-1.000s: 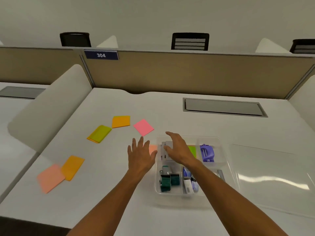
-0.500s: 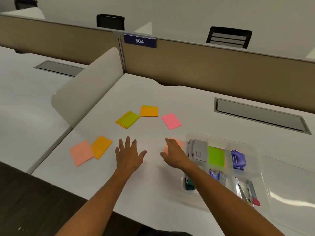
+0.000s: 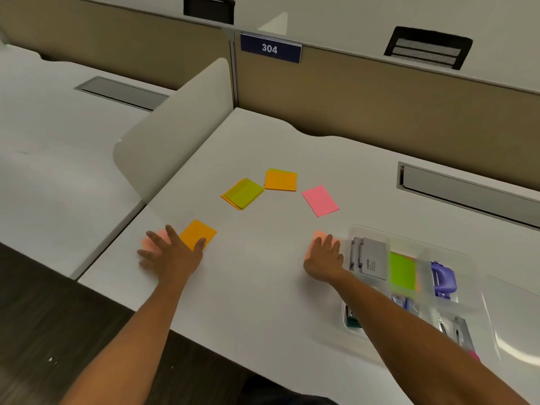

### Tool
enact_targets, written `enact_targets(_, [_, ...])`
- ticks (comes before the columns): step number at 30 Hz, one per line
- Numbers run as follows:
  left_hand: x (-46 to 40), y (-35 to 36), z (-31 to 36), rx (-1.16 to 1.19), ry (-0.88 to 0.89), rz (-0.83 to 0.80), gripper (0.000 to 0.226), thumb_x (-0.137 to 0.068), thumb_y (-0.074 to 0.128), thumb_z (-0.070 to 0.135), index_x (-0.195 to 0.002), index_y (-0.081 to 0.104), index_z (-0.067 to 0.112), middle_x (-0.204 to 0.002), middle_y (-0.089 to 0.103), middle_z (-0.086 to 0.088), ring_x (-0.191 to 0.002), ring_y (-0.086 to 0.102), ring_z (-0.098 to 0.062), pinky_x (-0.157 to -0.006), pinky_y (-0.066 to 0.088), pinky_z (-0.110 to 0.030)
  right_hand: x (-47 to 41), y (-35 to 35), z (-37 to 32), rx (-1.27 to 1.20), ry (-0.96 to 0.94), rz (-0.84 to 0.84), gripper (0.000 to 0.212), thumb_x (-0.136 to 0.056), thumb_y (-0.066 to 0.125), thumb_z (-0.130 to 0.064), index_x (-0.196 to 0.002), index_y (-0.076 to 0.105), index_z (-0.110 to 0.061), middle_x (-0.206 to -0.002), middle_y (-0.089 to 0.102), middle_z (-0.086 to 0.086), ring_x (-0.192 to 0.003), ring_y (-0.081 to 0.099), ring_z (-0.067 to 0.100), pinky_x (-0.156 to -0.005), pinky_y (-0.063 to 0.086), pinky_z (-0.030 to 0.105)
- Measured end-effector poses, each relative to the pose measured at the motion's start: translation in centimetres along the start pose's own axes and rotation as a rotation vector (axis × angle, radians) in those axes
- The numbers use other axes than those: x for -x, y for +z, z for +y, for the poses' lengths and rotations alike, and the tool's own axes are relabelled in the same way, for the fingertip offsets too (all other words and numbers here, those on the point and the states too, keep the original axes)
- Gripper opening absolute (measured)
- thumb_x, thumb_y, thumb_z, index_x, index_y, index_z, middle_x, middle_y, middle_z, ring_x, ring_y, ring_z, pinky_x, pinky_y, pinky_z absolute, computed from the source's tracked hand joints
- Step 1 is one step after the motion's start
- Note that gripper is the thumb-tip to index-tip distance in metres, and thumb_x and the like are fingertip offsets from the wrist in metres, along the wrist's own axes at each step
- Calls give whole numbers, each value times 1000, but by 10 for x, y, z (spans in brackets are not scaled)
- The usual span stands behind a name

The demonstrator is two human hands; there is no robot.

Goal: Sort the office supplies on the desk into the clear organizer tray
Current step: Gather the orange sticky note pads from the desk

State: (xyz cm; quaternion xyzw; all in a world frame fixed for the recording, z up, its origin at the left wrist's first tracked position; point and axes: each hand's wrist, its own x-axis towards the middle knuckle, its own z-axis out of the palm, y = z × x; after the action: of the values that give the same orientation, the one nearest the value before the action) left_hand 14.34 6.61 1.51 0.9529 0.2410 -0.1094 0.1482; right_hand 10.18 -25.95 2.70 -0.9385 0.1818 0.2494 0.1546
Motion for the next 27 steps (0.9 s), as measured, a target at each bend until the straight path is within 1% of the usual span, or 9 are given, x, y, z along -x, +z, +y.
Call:
enact_targets(5, [-7, 7, -7, -47, 9, -41, 88, -85, 40, 71, -152, 0, 30, -161, -7, -15, -138, -5, -59, -111, 4, -68, 3, 8, 4, 164, -108, -10, 76, -97, 45, -25, -153, -4, -6, -160, -17, 17, -146, -13, 42, -117, 10, 57])
enact_targets(9, [-2, 13, 3, -42, 62, -37, 80, -91, 41, 60, -153, 4, 24, -161, 0, -14, -140, -5, -55, -114, 3, -63, 12, 9, 9, 259, -212, 48, 80, -91, 57, -24, -151, 6, -5, -159, -1, 18, -145, 3, 43, -113, 25, 55])
enact_targets(12, [1, 18, 10, -58, 135, -49, 65, -96, 42, 47, -151, 15, 27, -161, 4, -11, -142, -2, -52, -114, 5, -63, 17, 6, 10, 264, -247, 89, 74, -90, 60, -24, -147, 16, -9, -154, 14, 16, -138, 20, 39, -106, 36, 52])
enact_targets(14, [4, 22, 13, -82, 183, -66, 58, -97, 41, 37, -150, 19, 30, -161, 5, -9, -142, -1, -51, -114, 7, -63, 19, 7, 10, 283, -271, 118, 67, -91, 59, -29, -145, 23, -11, -149, 23, 14, -131, 29, 36, -101, 40, 49])
enact_targets(17, [10, 26, 20, -100, 247, -72, 52, -98, 40, 29, -148, 26, 32, -160, 10, -7, -142, 2, -49, -114, 8, -61, 21, 9, 13, 282, -297, 154, 62, -93, 57, -40, -142, 29, -14, -143, 31, 13, -127, 34, 34, -99, 42, 48])
enact_targets(20, [18, 27, 26, -31, 293, -25, 42, -100, 41, 33, -141, 42, 29, -157, 23, -5, -143, 7, -47, -115, 10, -58, 23, 11, 15, 260, -309, 172, 63, -92, 57, -45, -140, 31, -15, -142, 34, 13, -127, 36, 33, -101, 41, 47])
enact_targets(23, [25, 25, 30, 15, 335, 8, 46, -94, 56, 34, -137, 47, 21, -153, 31, -7, -140, 20, -43, -112, 21, -55, 24, 12, 15, 199, -312, 143, 65, -92, 60, -42, -142, 30, -13, -147, 28, 14, -133, 30, 33, -104, 40, 46])
enact_targets(25, [29, 22, 35, 85, 331, 12, 61, -86, 69, 29, -139, 43, 14, -151, 32, -10, -133, 30, -40, -105, 32, -54, 24, 12, 14, 177, -309, 129, 67, -90, 63, -41, -141, 29, -12, -148, 25, 15, -135, 27, 34, -103, 40, 47])
enact_targets(27, [33, 18, 42, 166, 309, -7, 81, -77, 78, 26, -144, 35, 13, -150, 29, -11, -129, 33, -40, -100, 36, -52, 24, 12, 13, 190, -303, 125, 70, -87, 66, -41, -140, 31, -13, -144, 28, 16, -131, 30, 35, -97, 43, 48])
